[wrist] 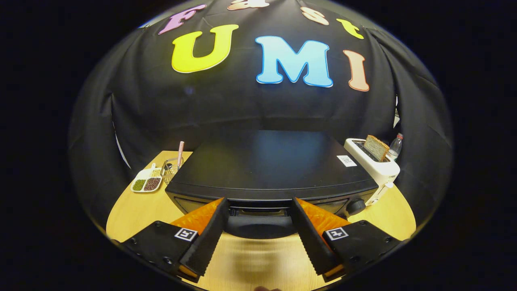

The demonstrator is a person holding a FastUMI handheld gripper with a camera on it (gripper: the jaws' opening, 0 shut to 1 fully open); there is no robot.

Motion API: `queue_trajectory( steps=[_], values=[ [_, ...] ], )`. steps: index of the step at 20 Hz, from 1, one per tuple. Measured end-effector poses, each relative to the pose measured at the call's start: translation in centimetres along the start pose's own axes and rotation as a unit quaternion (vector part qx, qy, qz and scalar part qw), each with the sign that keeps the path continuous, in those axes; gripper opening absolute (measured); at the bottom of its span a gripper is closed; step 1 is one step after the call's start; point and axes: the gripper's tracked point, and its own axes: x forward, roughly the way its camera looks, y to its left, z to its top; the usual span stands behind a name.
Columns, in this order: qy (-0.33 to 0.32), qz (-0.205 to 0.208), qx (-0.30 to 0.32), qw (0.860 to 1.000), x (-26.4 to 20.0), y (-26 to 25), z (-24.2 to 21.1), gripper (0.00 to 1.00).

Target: Open the toaster oven, put the food inside, and close the toaster oven door.

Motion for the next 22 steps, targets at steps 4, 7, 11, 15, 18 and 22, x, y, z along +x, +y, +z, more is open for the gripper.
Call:
queue_trajectory(
  steps=[4, 7, 11, 15, 18, 22],
  values=[
    [0.023, 0.009, -0.001, 1.000, -0.1, 0.0, -0.5, 0.99],
    [0.030, 0.007, 0.013, 0.999, -1.8, -0.3, -1.9, 0.99],
    [0.045, 0.005, 0.005, 0.999, -3.4, 0.1, -4.3, 1.00],
    [0.063, 0.011, 0.018, 0.998, -4.6, 0.2, -6.4, 1.00],
    [0.078, 0.014, 0.021, 0.997, -5.2, 0.0, -7.9, 0.98],
    [0.123, 0.025, 0.042, 0.991, -6.1, 0.1, -10.9, 0.97]
  ],
)
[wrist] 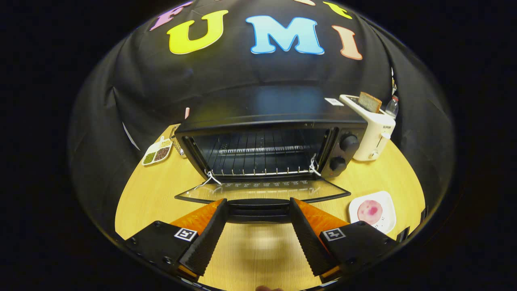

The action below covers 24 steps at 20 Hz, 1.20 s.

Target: Open the toaster oven, put the food inside, and close the toaster oven door.

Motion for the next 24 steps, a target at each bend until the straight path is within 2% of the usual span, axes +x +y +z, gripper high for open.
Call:
queue_trajectory(
  steps=[5, 12, 21, 24],
  values=[
    [0.076, 0.012, 0.013, 0.997, 1.5, -0.8, -4.5, 0.97],
    [0.100, 0.022, -0.022, 0.994, -0.3, -2.5, -7.0, 0.97],
    [0.071, -0.003, -0.055, 0.996, -6.0, -11.6, -4.2, 0.97],
    [0.075, 0.005, -0.052, 0.996, -7.1, -14.5, -3.7, 0.97]
  ],
)
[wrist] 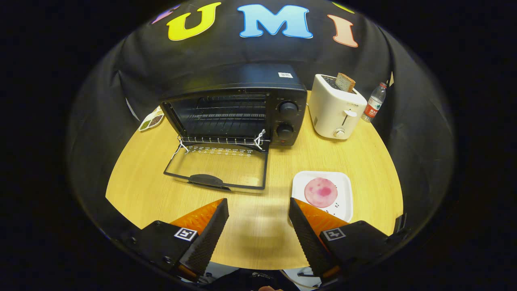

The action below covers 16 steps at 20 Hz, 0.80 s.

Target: Open the toaster oven, put the food inside, and close the toaster oven door.

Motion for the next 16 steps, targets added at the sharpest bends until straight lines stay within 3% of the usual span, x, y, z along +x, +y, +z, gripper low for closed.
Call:
queue_trajectory(
  steps=[9, 16],
  values=[
    [0.062, 0.047, -0.002, 0.997, 0.4, -9.6, -1.3, 0.97],
    [0.095, 0.082, 0.022, 0.992, 3.5, -15.2, -1.5, 0.97]
  ],
)
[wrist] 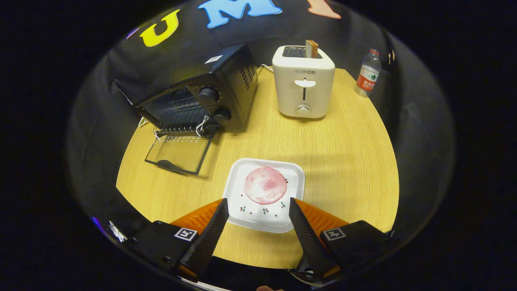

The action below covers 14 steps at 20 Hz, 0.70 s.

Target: Open the toaster oven, put the food inside, and close the toaster oven door.

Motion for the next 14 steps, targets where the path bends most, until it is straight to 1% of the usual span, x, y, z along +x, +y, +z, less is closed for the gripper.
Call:
queue_trajectory(
  steps=[4, 8, 12, 13, 14],
  values=[
    [0.015, -0.017, -0.001, 1.000, 2.1, -3.1, -1.3, 0.97],
    [0.054, -0.038, -0.008, 0.998, 4.2, -5.0, -3.3, 0.98],
    [0.077, -0.044, 0.010, 0.996, 5.7, -5.5, -4.3, 0.99],
    [0.071, -0.047, 0.011, 0.996, 5.8, -5.5, -3.9, 0.99],
    [0.075, -0.046, 0.010, 0.996, 6.0, -5.4, -4.0, 0.97]
  ],
)
